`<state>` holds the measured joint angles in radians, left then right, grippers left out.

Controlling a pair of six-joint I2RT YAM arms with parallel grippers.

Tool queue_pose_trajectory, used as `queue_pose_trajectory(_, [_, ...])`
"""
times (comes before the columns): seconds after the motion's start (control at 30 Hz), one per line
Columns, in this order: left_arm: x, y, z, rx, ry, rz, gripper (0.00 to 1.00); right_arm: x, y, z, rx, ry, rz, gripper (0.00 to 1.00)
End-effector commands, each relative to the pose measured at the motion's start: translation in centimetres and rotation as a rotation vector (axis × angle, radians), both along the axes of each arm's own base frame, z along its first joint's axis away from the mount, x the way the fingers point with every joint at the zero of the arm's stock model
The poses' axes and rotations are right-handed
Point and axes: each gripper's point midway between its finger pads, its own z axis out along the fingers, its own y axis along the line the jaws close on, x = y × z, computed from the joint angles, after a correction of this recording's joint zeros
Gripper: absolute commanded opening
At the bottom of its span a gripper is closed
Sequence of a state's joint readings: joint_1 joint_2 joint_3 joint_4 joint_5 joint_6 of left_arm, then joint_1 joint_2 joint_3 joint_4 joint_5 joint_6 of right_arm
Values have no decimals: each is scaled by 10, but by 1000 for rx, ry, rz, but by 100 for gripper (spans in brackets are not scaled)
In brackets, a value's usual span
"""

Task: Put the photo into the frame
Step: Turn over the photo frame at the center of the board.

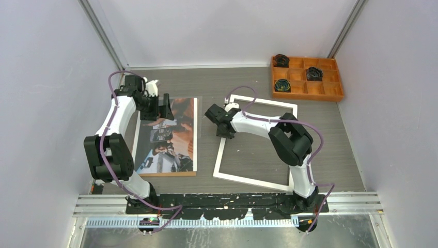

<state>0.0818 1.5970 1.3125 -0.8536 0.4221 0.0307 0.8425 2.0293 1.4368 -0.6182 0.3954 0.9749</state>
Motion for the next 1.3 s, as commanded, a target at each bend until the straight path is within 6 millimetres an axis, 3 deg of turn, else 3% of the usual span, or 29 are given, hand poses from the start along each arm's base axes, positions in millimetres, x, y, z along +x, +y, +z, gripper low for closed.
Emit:
queue_pose_trajectory(0.0, [1,-9,24,-32,-41,-35,100,-4,45,57,171,-53,-5,22])
queue_pose_trajectory(0.27, [-4,-10,24,-33,-42,-43,100,-12,102,152,406,-123,80,13])
queue_pose_trajectory(0.4, [-6,-10,23,-33,-37,-46,100,-18,123,189,521,-119,142,7])
queue_pose_trajectory(0.83, [-8,-15,31,-63,-50,-49,100,-43,172,328,904,-171,380,3])
queue_pose_trajectory(1.03, [-11,-20,37,-80,-61,-66,100,-47,180,363,1102,-143,442,2])
queue_pose_trajectory(1.27, [-10,-22,41,-83,-74,-61,100,-33,166,378,1268,-119,442,1])
